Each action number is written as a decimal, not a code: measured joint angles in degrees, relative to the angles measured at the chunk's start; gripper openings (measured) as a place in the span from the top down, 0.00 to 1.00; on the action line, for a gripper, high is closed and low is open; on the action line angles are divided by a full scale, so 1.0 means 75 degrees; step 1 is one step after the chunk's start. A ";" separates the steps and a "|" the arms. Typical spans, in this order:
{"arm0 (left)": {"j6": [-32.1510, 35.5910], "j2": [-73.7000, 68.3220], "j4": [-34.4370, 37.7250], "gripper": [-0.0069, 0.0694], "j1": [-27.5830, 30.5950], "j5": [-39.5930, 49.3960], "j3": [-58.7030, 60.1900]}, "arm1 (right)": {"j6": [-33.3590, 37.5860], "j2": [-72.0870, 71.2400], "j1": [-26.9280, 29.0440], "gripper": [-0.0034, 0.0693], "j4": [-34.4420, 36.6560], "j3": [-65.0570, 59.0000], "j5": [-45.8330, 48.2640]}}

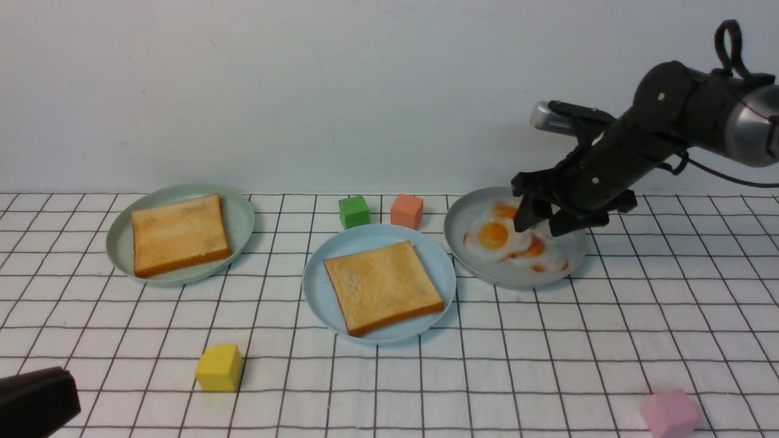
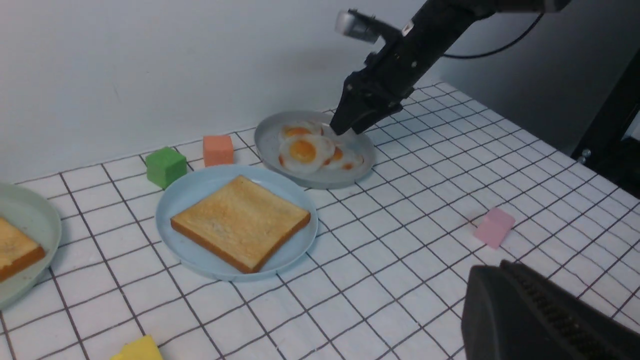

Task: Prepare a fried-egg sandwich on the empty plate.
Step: Use the right arm to grab a fried egg

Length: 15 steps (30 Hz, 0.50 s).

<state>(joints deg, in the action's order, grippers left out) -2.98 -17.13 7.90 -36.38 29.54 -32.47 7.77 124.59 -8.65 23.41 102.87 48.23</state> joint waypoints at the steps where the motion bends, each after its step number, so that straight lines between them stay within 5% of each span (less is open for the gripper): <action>1: 0.0000 -0.0009 0.0000 0.93 0.0000 -0.0129 0.0000 | 0.0000 0.0167 0.0000 0.34 0.0000 0.0169 0.0022; 15: 0.0000 -0.0398 0.0225 0.93 0.0000 -0.1317 0.0000 | 0.0000 0.1093 0.0000 0.34 -0.0060 0.1047 -0.0063</action>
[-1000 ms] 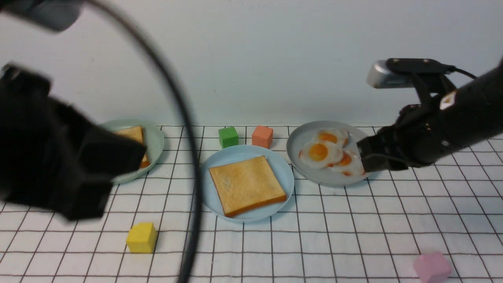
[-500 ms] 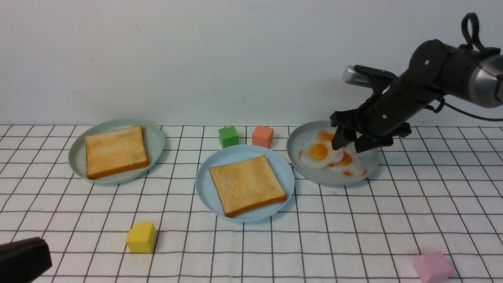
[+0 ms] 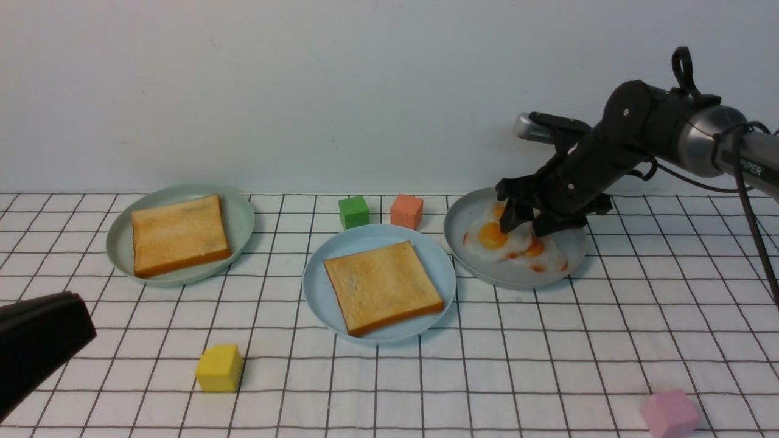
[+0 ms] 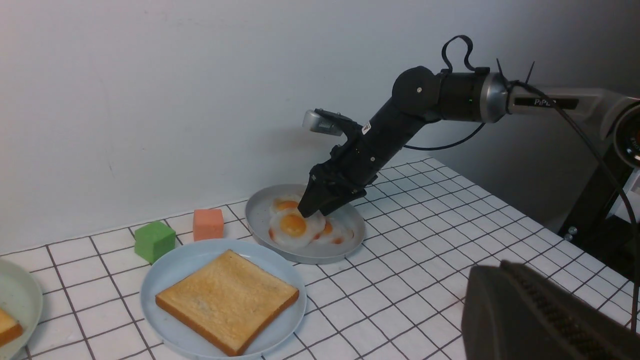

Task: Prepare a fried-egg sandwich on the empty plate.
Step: Use the right arm to grab a fried egg

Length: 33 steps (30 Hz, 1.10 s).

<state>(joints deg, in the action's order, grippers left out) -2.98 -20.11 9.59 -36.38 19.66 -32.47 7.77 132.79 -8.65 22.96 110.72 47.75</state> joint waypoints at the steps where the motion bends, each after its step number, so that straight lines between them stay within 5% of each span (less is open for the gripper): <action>1: 0.0000 0.0000 0.0006 0.93 0.0000 0.0000 0.0000 | 0.0000 0.0049 0.0000 0.34 0.0000 0.0000 -0.0020; 33: 0.0000 0.0000 0.0006 0.93 0.0000 -0.0015 0.0006 | 0.0000 0.0220 0.0006 0.34 0.0044 0.0044 -0.0847</action>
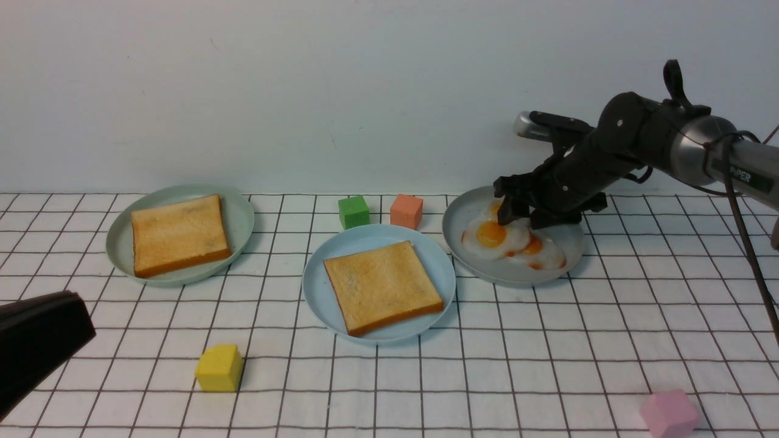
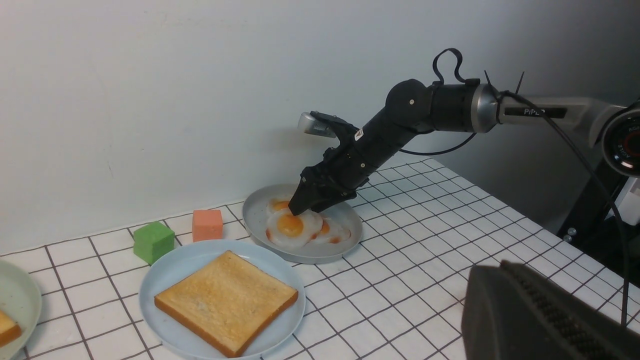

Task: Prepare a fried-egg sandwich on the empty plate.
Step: Use the right arm to grab a fried egg

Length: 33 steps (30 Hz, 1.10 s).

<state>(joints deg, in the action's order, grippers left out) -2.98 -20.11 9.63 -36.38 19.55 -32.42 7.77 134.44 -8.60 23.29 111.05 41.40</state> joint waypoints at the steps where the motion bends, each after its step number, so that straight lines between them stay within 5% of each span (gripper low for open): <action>1: 0.0000 0.0000 0.0000 0.93 0.0000 0.0000 0.0000 | 0.0008 0.0000 0.0000 0.34 0.0000 0.0000 0.0000; 16: 0.0000 0.0000 0.0000 0.93 0.0000 -0.0009 0.0000 | 0.0583 0.0000 0.0000 0.70 0.0493 0.0000 0.0251; 33: 0.0000 0.0000 -0.0091 0.93 0.0000 -0.0009 0.0000 | 0.0791 -0.1058 0.0130 0.89 0.0712 0.0000 0.1454</action>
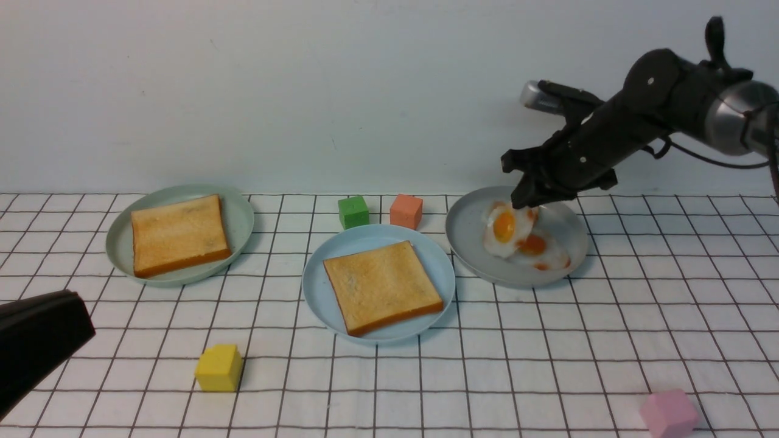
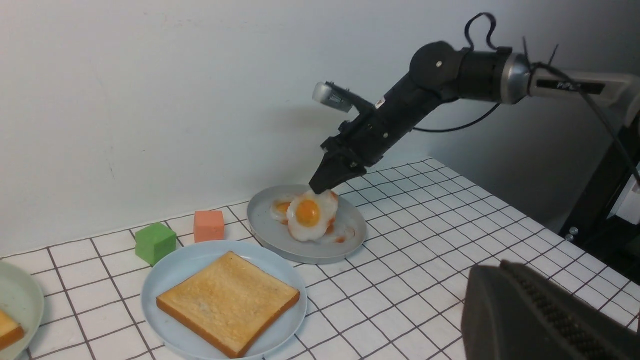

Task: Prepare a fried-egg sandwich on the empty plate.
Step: Use the right arm to grab a fried egg, then use the right arm to place the fried egg on the slice of bread in the middle

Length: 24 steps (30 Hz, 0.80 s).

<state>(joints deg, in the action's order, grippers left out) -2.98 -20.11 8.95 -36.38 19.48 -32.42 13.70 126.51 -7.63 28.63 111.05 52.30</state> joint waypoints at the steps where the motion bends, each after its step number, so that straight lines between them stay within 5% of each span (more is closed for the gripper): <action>1: 0.0000 0.0000 0.0000 0.93 0.0000 0.0000 0.0000 | 0.0000 -0.0032 0.0003 0.89 0.0000 0.0000 0.0000; 10: 0.0000 0.0000 -0.0074 0.93 0.0000 0.0008 0.0000 | 0.1375 -0.0969 -0.0194 0.89 0.2748 0.0000 0.1845; 24: 0.0000 0.0000 -0.0349 0.92 0.0000 0.0266 0.0000 | 0.1504 0.0272 -0.1418 0.89 0.3561 -0.0014 0.1256</action>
<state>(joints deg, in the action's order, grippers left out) -2.98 -20.11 6.33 -36.38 21.48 -32.42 24.98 128.54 -18.26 55.34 110.95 61.73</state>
